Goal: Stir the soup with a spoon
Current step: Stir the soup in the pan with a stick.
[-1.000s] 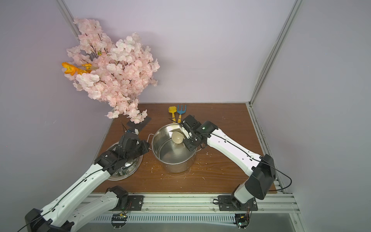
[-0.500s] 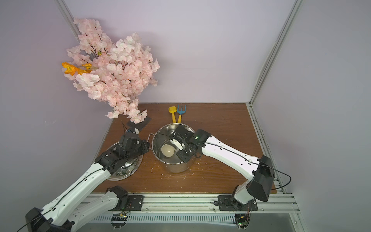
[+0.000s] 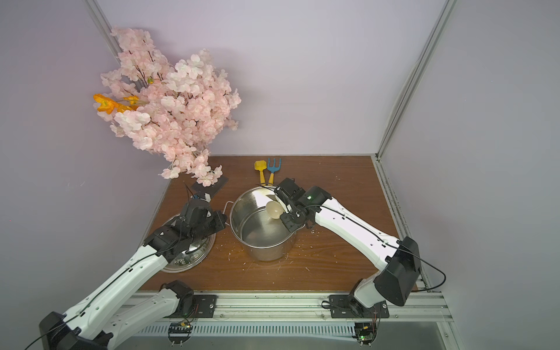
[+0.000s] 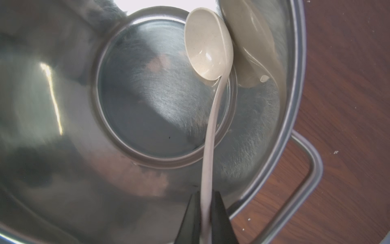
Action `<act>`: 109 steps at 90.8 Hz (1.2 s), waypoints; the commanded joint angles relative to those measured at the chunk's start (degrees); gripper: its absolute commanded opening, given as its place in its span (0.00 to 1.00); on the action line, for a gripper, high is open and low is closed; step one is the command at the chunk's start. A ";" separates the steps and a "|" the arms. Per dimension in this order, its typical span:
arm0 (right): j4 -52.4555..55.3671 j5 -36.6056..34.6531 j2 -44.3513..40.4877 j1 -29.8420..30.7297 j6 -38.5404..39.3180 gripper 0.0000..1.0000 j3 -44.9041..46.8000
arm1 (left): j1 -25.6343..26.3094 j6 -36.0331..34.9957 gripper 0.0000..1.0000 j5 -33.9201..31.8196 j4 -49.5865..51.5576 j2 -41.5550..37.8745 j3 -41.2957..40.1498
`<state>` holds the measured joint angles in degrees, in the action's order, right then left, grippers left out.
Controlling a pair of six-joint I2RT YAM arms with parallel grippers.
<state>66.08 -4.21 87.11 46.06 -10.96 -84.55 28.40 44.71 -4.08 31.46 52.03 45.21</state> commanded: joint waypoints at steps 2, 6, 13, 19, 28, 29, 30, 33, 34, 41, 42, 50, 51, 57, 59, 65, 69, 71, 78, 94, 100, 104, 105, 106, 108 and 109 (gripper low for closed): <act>-0.57 1.98 3.23 1.14 1.48 0.00 -3.82 | -0.46 -1.29 0.00 0.31 2.55 1.12 0.41; -0.73 2.63 4.56 1.94 1.85 0.00 -4.80 | -0.45 -1.36 0.00 0.26 2.55 1.21 0.48; -1.10 4.05 6.21 4.01 2.20 0.00 -6.10 | -0.51 -1.42 0.00 0.15 2.55 1.31 0.36; -1.50 4.98 6.46 5.99 2.22 0.00 -6.53 | -0.48 -1.27 0.00 -0.04 2.55 1.43 0.20; -1.68 5.02 5.06 8.00 1.57 0.00 -5.49 | -0.53 -1.35 0.00 0.22 2.62 1.87 0.12; -1.67 4.97 4.81 8.13 1.43 0.00 -5.20 | -0.49 -1.36 0.00 0.26 2.63 1.90 0.13; -1.62 4.94 4.42 8.23 1.32 0.00 -4.93 | -0.47 -1.37 0.00 0.32 2.63 1.92 0.09; -1.51 4.73 3.51 8.44 0.98 0.00 -3.99 | -0.46 -1.38 0.00 0.38 2.64 1.93 0.07; -1.50 4.64 3.20 8.43 0.87 0.00 -3.57 | -0.50 -1.38 0.00 0.38 2.64 1.93 0.02; -0.56 3.13 0.78 8.43 0.05 0.00 -1.48 | -0.48 -1.29 0.00 0.40 2.64 1.85 0.15; -0.23 2.70 0.56 8.38 0.01 0.00 -1.27 | -0.51 -1.25 0.00 0.35 2.64 1.85 0.19; 1.72 -0.76 -1.20 7.67 -0.30 0.00 0.54 | -0.52 -1.18 0.00 0.32 2.63 1.93 0.54; 1.92 -1.09 -1.39 7.48 -0.34 0.00 0.80 | -0.53 -1.19 0.00 0.35 2.59 1.98 0.51; 2.08 -1.74 -2.82 5.62 -0.26 0.00 2.64 | -0.48 -1.24 0.00 0.46 2.60 2.15 0.81; 1.74 -1.43 -3.31 4.58 -0.10 0.00 3.21 | -0.53 -1.32 0.00 0.54 2.63 2.23 0.81; 0.76 -0.86 -4.47 1.89 0.14 0.00 4.31 | -0.47 -1.37 0.00 0.63 2.63 2.41 0.97; 0.29 -0.81 -4.42 0.66 0.39 0.00 4.41 | -0.48 -1.38 0.00 0.72 2.64 2.53 1.09; 0.14 -0.76 -4.08 0.18 0.52 0.00 4.18 | -0.50 -1.29 0.00 0.78 2.57 2.61 1.06; -0.28 -0.21 -2.19 -0.52 1.11 0.00 2.40 | -0.50 -1.38 0.00 0.95 2.55 3.02 0.92; -0.75 3.10 4.25 0.50 2.17 0.00 -4.11 | -0.53 -1.24 0.00 1.00 2.55 3.00 0.91; -0.63 3.76 6.30 2.19 2.27 0.00 -6.47 | -0.51 -1.38 0.00 0.91 2.55 3.07 0.84; -0.46 4.20 7.35 3.61 2.20 0.00 -7.76 | -0.52 -1.41 0.00 0.99 2.55 3.19 0.77; -0.44 4.25 7.54 3.95 2.18 0.00 -7.96 | -0.53 -1.44 0.00 1.00 2.55 3.18 0.76; -0.44 4.36 7.67 4.26 2.18 0.00 -8.11 | -0.49 -1.41 0.00 1.04 2.55 3.21 0.76; -0.43 4.60 7.93 4.82 2.06 0.00 -8.33 | -0.46 -1.39 0.00 1.05 2.55 3.31 0.71; -0.43 4.71 8.00 5.17 1.99 0.00 -8.47 | -0.46 -1.38 0.00 1.07 2.55 3.32 0.69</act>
<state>65.80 -1.63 94.35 48.10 -9.41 -90.63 28.38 44.25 -3.79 30.83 54.08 46.09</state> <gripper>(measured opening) 0.090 0.089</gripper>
